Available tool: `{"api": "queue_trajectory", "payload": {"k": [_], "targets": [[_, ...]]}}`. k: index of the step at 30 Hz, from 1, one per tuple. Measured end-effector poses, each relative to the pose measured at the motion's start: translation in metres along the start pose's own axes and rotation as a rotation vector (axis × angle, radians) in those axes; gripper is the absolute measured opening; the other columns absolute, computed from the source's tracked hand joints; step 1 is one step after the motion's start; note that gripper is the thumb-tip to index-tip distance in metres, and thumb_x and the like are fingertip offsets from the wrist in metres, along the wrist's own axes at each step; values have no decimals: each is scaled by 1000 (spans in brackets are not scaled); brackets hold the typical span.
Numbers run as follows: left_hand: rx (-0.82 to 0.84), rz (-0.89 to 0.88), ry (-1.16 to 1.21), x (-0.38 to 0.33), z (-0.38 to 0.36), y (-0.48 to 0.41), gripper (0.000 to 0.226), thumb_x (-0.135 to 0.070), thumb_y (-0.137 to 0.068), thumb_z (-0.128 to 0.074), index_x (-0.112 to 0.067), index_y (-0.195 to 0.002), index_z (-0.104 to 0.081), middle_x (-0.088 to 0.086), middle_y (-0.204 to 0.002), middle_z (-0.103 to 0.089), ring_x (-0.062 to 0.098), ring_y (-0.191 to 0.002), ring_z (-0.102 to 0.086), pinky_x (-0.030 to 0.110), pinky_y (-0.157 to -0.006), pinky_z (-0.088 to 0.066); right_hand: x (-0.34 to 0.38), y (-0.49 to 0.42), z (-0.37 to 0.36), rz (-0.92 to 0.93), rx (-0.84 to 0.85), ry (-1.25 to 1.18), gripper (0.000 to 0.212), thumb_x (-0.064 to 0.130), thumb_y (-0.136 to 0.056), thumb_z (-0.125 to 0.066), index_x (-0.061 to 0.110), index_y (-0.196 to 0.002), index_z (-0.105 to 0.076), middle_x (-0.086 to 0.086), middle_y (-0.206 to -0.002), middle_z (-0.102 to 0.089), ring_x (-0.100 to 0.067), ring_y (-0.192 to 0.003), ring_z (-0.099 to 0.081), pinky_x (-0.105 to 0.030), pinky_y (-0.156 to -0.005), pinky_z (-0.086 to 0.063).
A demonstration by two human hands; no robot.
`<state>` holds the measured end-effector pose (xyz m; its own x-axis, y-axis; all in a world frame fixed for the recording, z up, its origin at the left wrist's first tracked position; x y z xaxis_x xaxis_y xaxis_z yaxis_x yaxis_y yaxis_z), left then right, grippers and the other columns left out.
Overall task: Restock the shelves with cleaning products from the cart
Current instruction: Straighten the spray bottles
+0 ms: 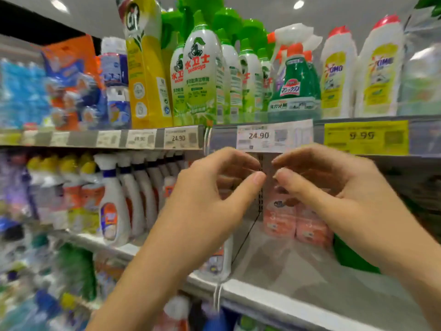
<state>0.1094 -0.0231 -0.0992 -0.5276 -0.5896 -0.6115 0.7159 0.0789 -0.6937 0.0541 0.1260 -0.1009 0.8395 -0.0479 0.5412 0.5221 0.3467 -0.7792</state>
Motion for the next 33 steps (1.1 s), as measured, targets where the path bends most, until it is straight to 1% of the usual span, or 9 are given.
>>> {"api": "queue_trajectory", "payload": {"k": [4,9,14,16,18,20,24,27,33], "targets": [[-96,187,24,28,20,63,7,-19,-87,-63,-18,-93,-68,-4,-85,-72,10,-82,-69,34,-78,-56,-10,37,-43,-102,124,-137,21,49,-81,-68,30,-90,-70,5,-85,-72,-11,-79,-69,-39,-73,-57],[-217,314,101,35,55,152,16,-32,-85,-62,-22,-95,-70,-5,-88,-72,11,-84,-70,24,-74,-57,10,90,-91,-164,193,-283,23,49,-79,-72,29,-90,-71,4,-84,-74,-12,-78,-70,-30,-68,-58],[-365,505,62,36,98,257,13,-40,-84,-63,-35,-95,-69,-9,-92,-72,9,-89,-69,23,-76,-55,58,147,-160,-265,348,-470,32,46,-59,-80,31,-87,-72,-1,-83,-73,-16,-79,-70,-23,-70,-56],[-466,589,23,27,127,306,16,-45,-80,-63,-38,-94,-68,-10,-93,-72,8,-90,-68,25,-77,-54,86,169,-192,-298,417,-567,33,44,-58,-82,29,-86,-73,-4,-82,-74,-19,-76,-70,-26,-70,-56],[-583,646,-16,7,160,356,23,-51,-75,-62,-39,-93,-68,-11,-92,-72,6,-89,-69,22,-76,-53,120,191,-228,-328,500,-662,29,39,-58,-74,27,-84,-74,-7,-80,-73,-23,-75,-69,-29,-70,-56],[-703,690,-71,-19,192,406,22,-48,-75,-63,-36,-94,-69,-11,-92,-72,6,-88,-69,18,-76,-52,161,215,-264,-336,616,-747,28,35,-57,-67,26,-82,-74,-8,-79,-74,-22,-75,-69,-27,-70,-56],[-958,802,-139,-69,244,506,7,-31,-84,-69,-25,-88,-70,-8,-87,-72,10,-85,-69,18,-75,-53,240,269,-328,-347,831,-903,27,28,-60,-66,24,-85,-74,-9,-81,-74,-14,-70,-68,-12,-62,-52],[-1065,888,-188,-105,270,574,6,-20,-86,-65,-24,-89,-69,-9,-87,-72,11,-86,-69,17,-74,-53,290,314,-366,-377,962,-968,26,29,-59,-68,25,-83,-75,-11,-82,-74,-13,-71,-68,-14,-62,-53],[-1250,1000,-247,-136,307,670,11,-16,-86,-66,-24,-94,-69,-8,-89,-72,1,-82,-66,10,-69,-48,351,383,-421,-370,1250,-982,45,59,-53,-78,29,-86,-75,-7,-85,-73,-9,-72,-68,-21,-64,-58]]}}
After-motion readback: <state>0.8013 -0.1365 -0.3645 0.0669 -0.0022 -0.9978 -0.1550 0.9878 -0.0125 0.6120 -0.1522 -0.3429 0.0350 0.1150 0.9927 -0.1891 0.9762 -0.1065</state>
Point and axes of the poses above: each hand's wrist, its own y-axis away from the middle knuckle, its own z-axis out of the back of the hand, x = y × z, the point moved 5 cm from there along -y, towards the middle knuckle
